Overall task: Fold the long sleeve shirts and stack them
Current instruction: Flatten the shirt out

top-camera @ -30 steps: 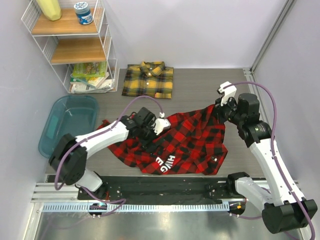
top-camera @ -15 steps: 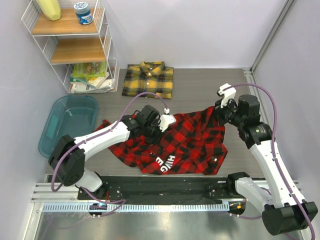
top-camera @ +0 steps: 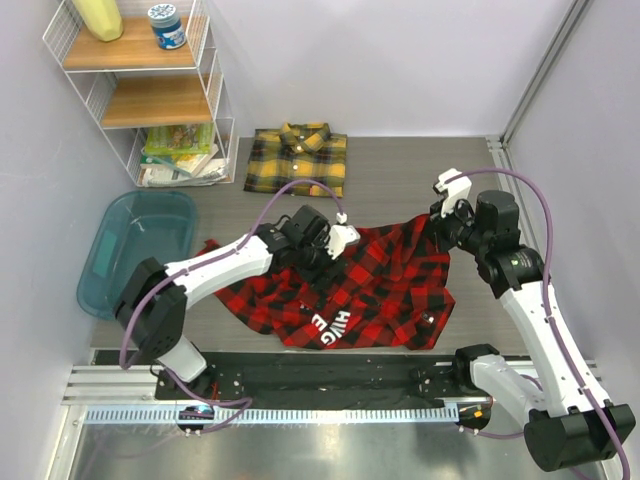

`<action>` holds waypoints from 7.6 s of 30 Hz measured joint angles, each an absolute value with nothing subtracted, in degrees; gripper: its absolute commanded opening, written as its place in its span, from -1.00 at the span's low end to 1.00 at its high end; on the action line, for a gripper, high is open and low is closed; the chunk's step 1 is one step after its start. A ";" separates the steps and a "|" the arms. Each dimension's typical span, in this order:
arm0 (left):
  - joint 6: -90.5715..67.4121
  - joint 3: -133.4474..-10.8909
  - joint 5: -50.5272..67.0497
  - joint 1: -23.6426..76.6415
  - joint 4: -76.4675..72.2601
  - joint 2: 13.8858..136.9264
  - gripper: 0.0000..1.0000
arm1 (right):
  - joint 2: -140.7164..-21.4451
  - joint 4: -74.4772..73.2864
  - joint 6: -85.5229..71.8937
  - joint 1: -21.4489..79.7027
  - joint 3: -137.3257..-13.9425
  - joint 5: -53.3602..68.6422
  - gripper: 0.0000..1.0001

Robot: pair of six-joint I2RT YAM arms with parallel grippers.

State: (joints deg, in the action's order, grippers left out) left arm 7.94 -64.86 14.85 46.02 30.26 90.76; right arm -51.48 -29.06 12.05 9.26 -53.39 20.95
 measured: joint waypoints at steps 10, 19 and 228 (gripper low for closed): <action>9.15 -63.81 18.83 46.02 33.26 91.13 -0.99 | -51.22 -29.23 12.93 9.26 -52.99 20.93 -0.98; 8.99 -83.74 32.03 43.51 42.30 82.56 -0.77 | -51.24 -30.92 14.96 9.26 -50.92 20.95 -0.98; 25.91 -89.12 22.55 13.89 60.51 54.54 -1.00 | -44.40 -43.77 13.13 -6.79 -85.58 28.21 -0.98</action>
State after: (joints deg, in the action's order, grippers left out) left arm 25.91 -89.12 22.55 13.89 60.51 54.54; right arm -44.40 -43.77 13.13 -6.79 -85.58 28.21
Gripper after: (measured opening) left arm 0.005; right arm 0.026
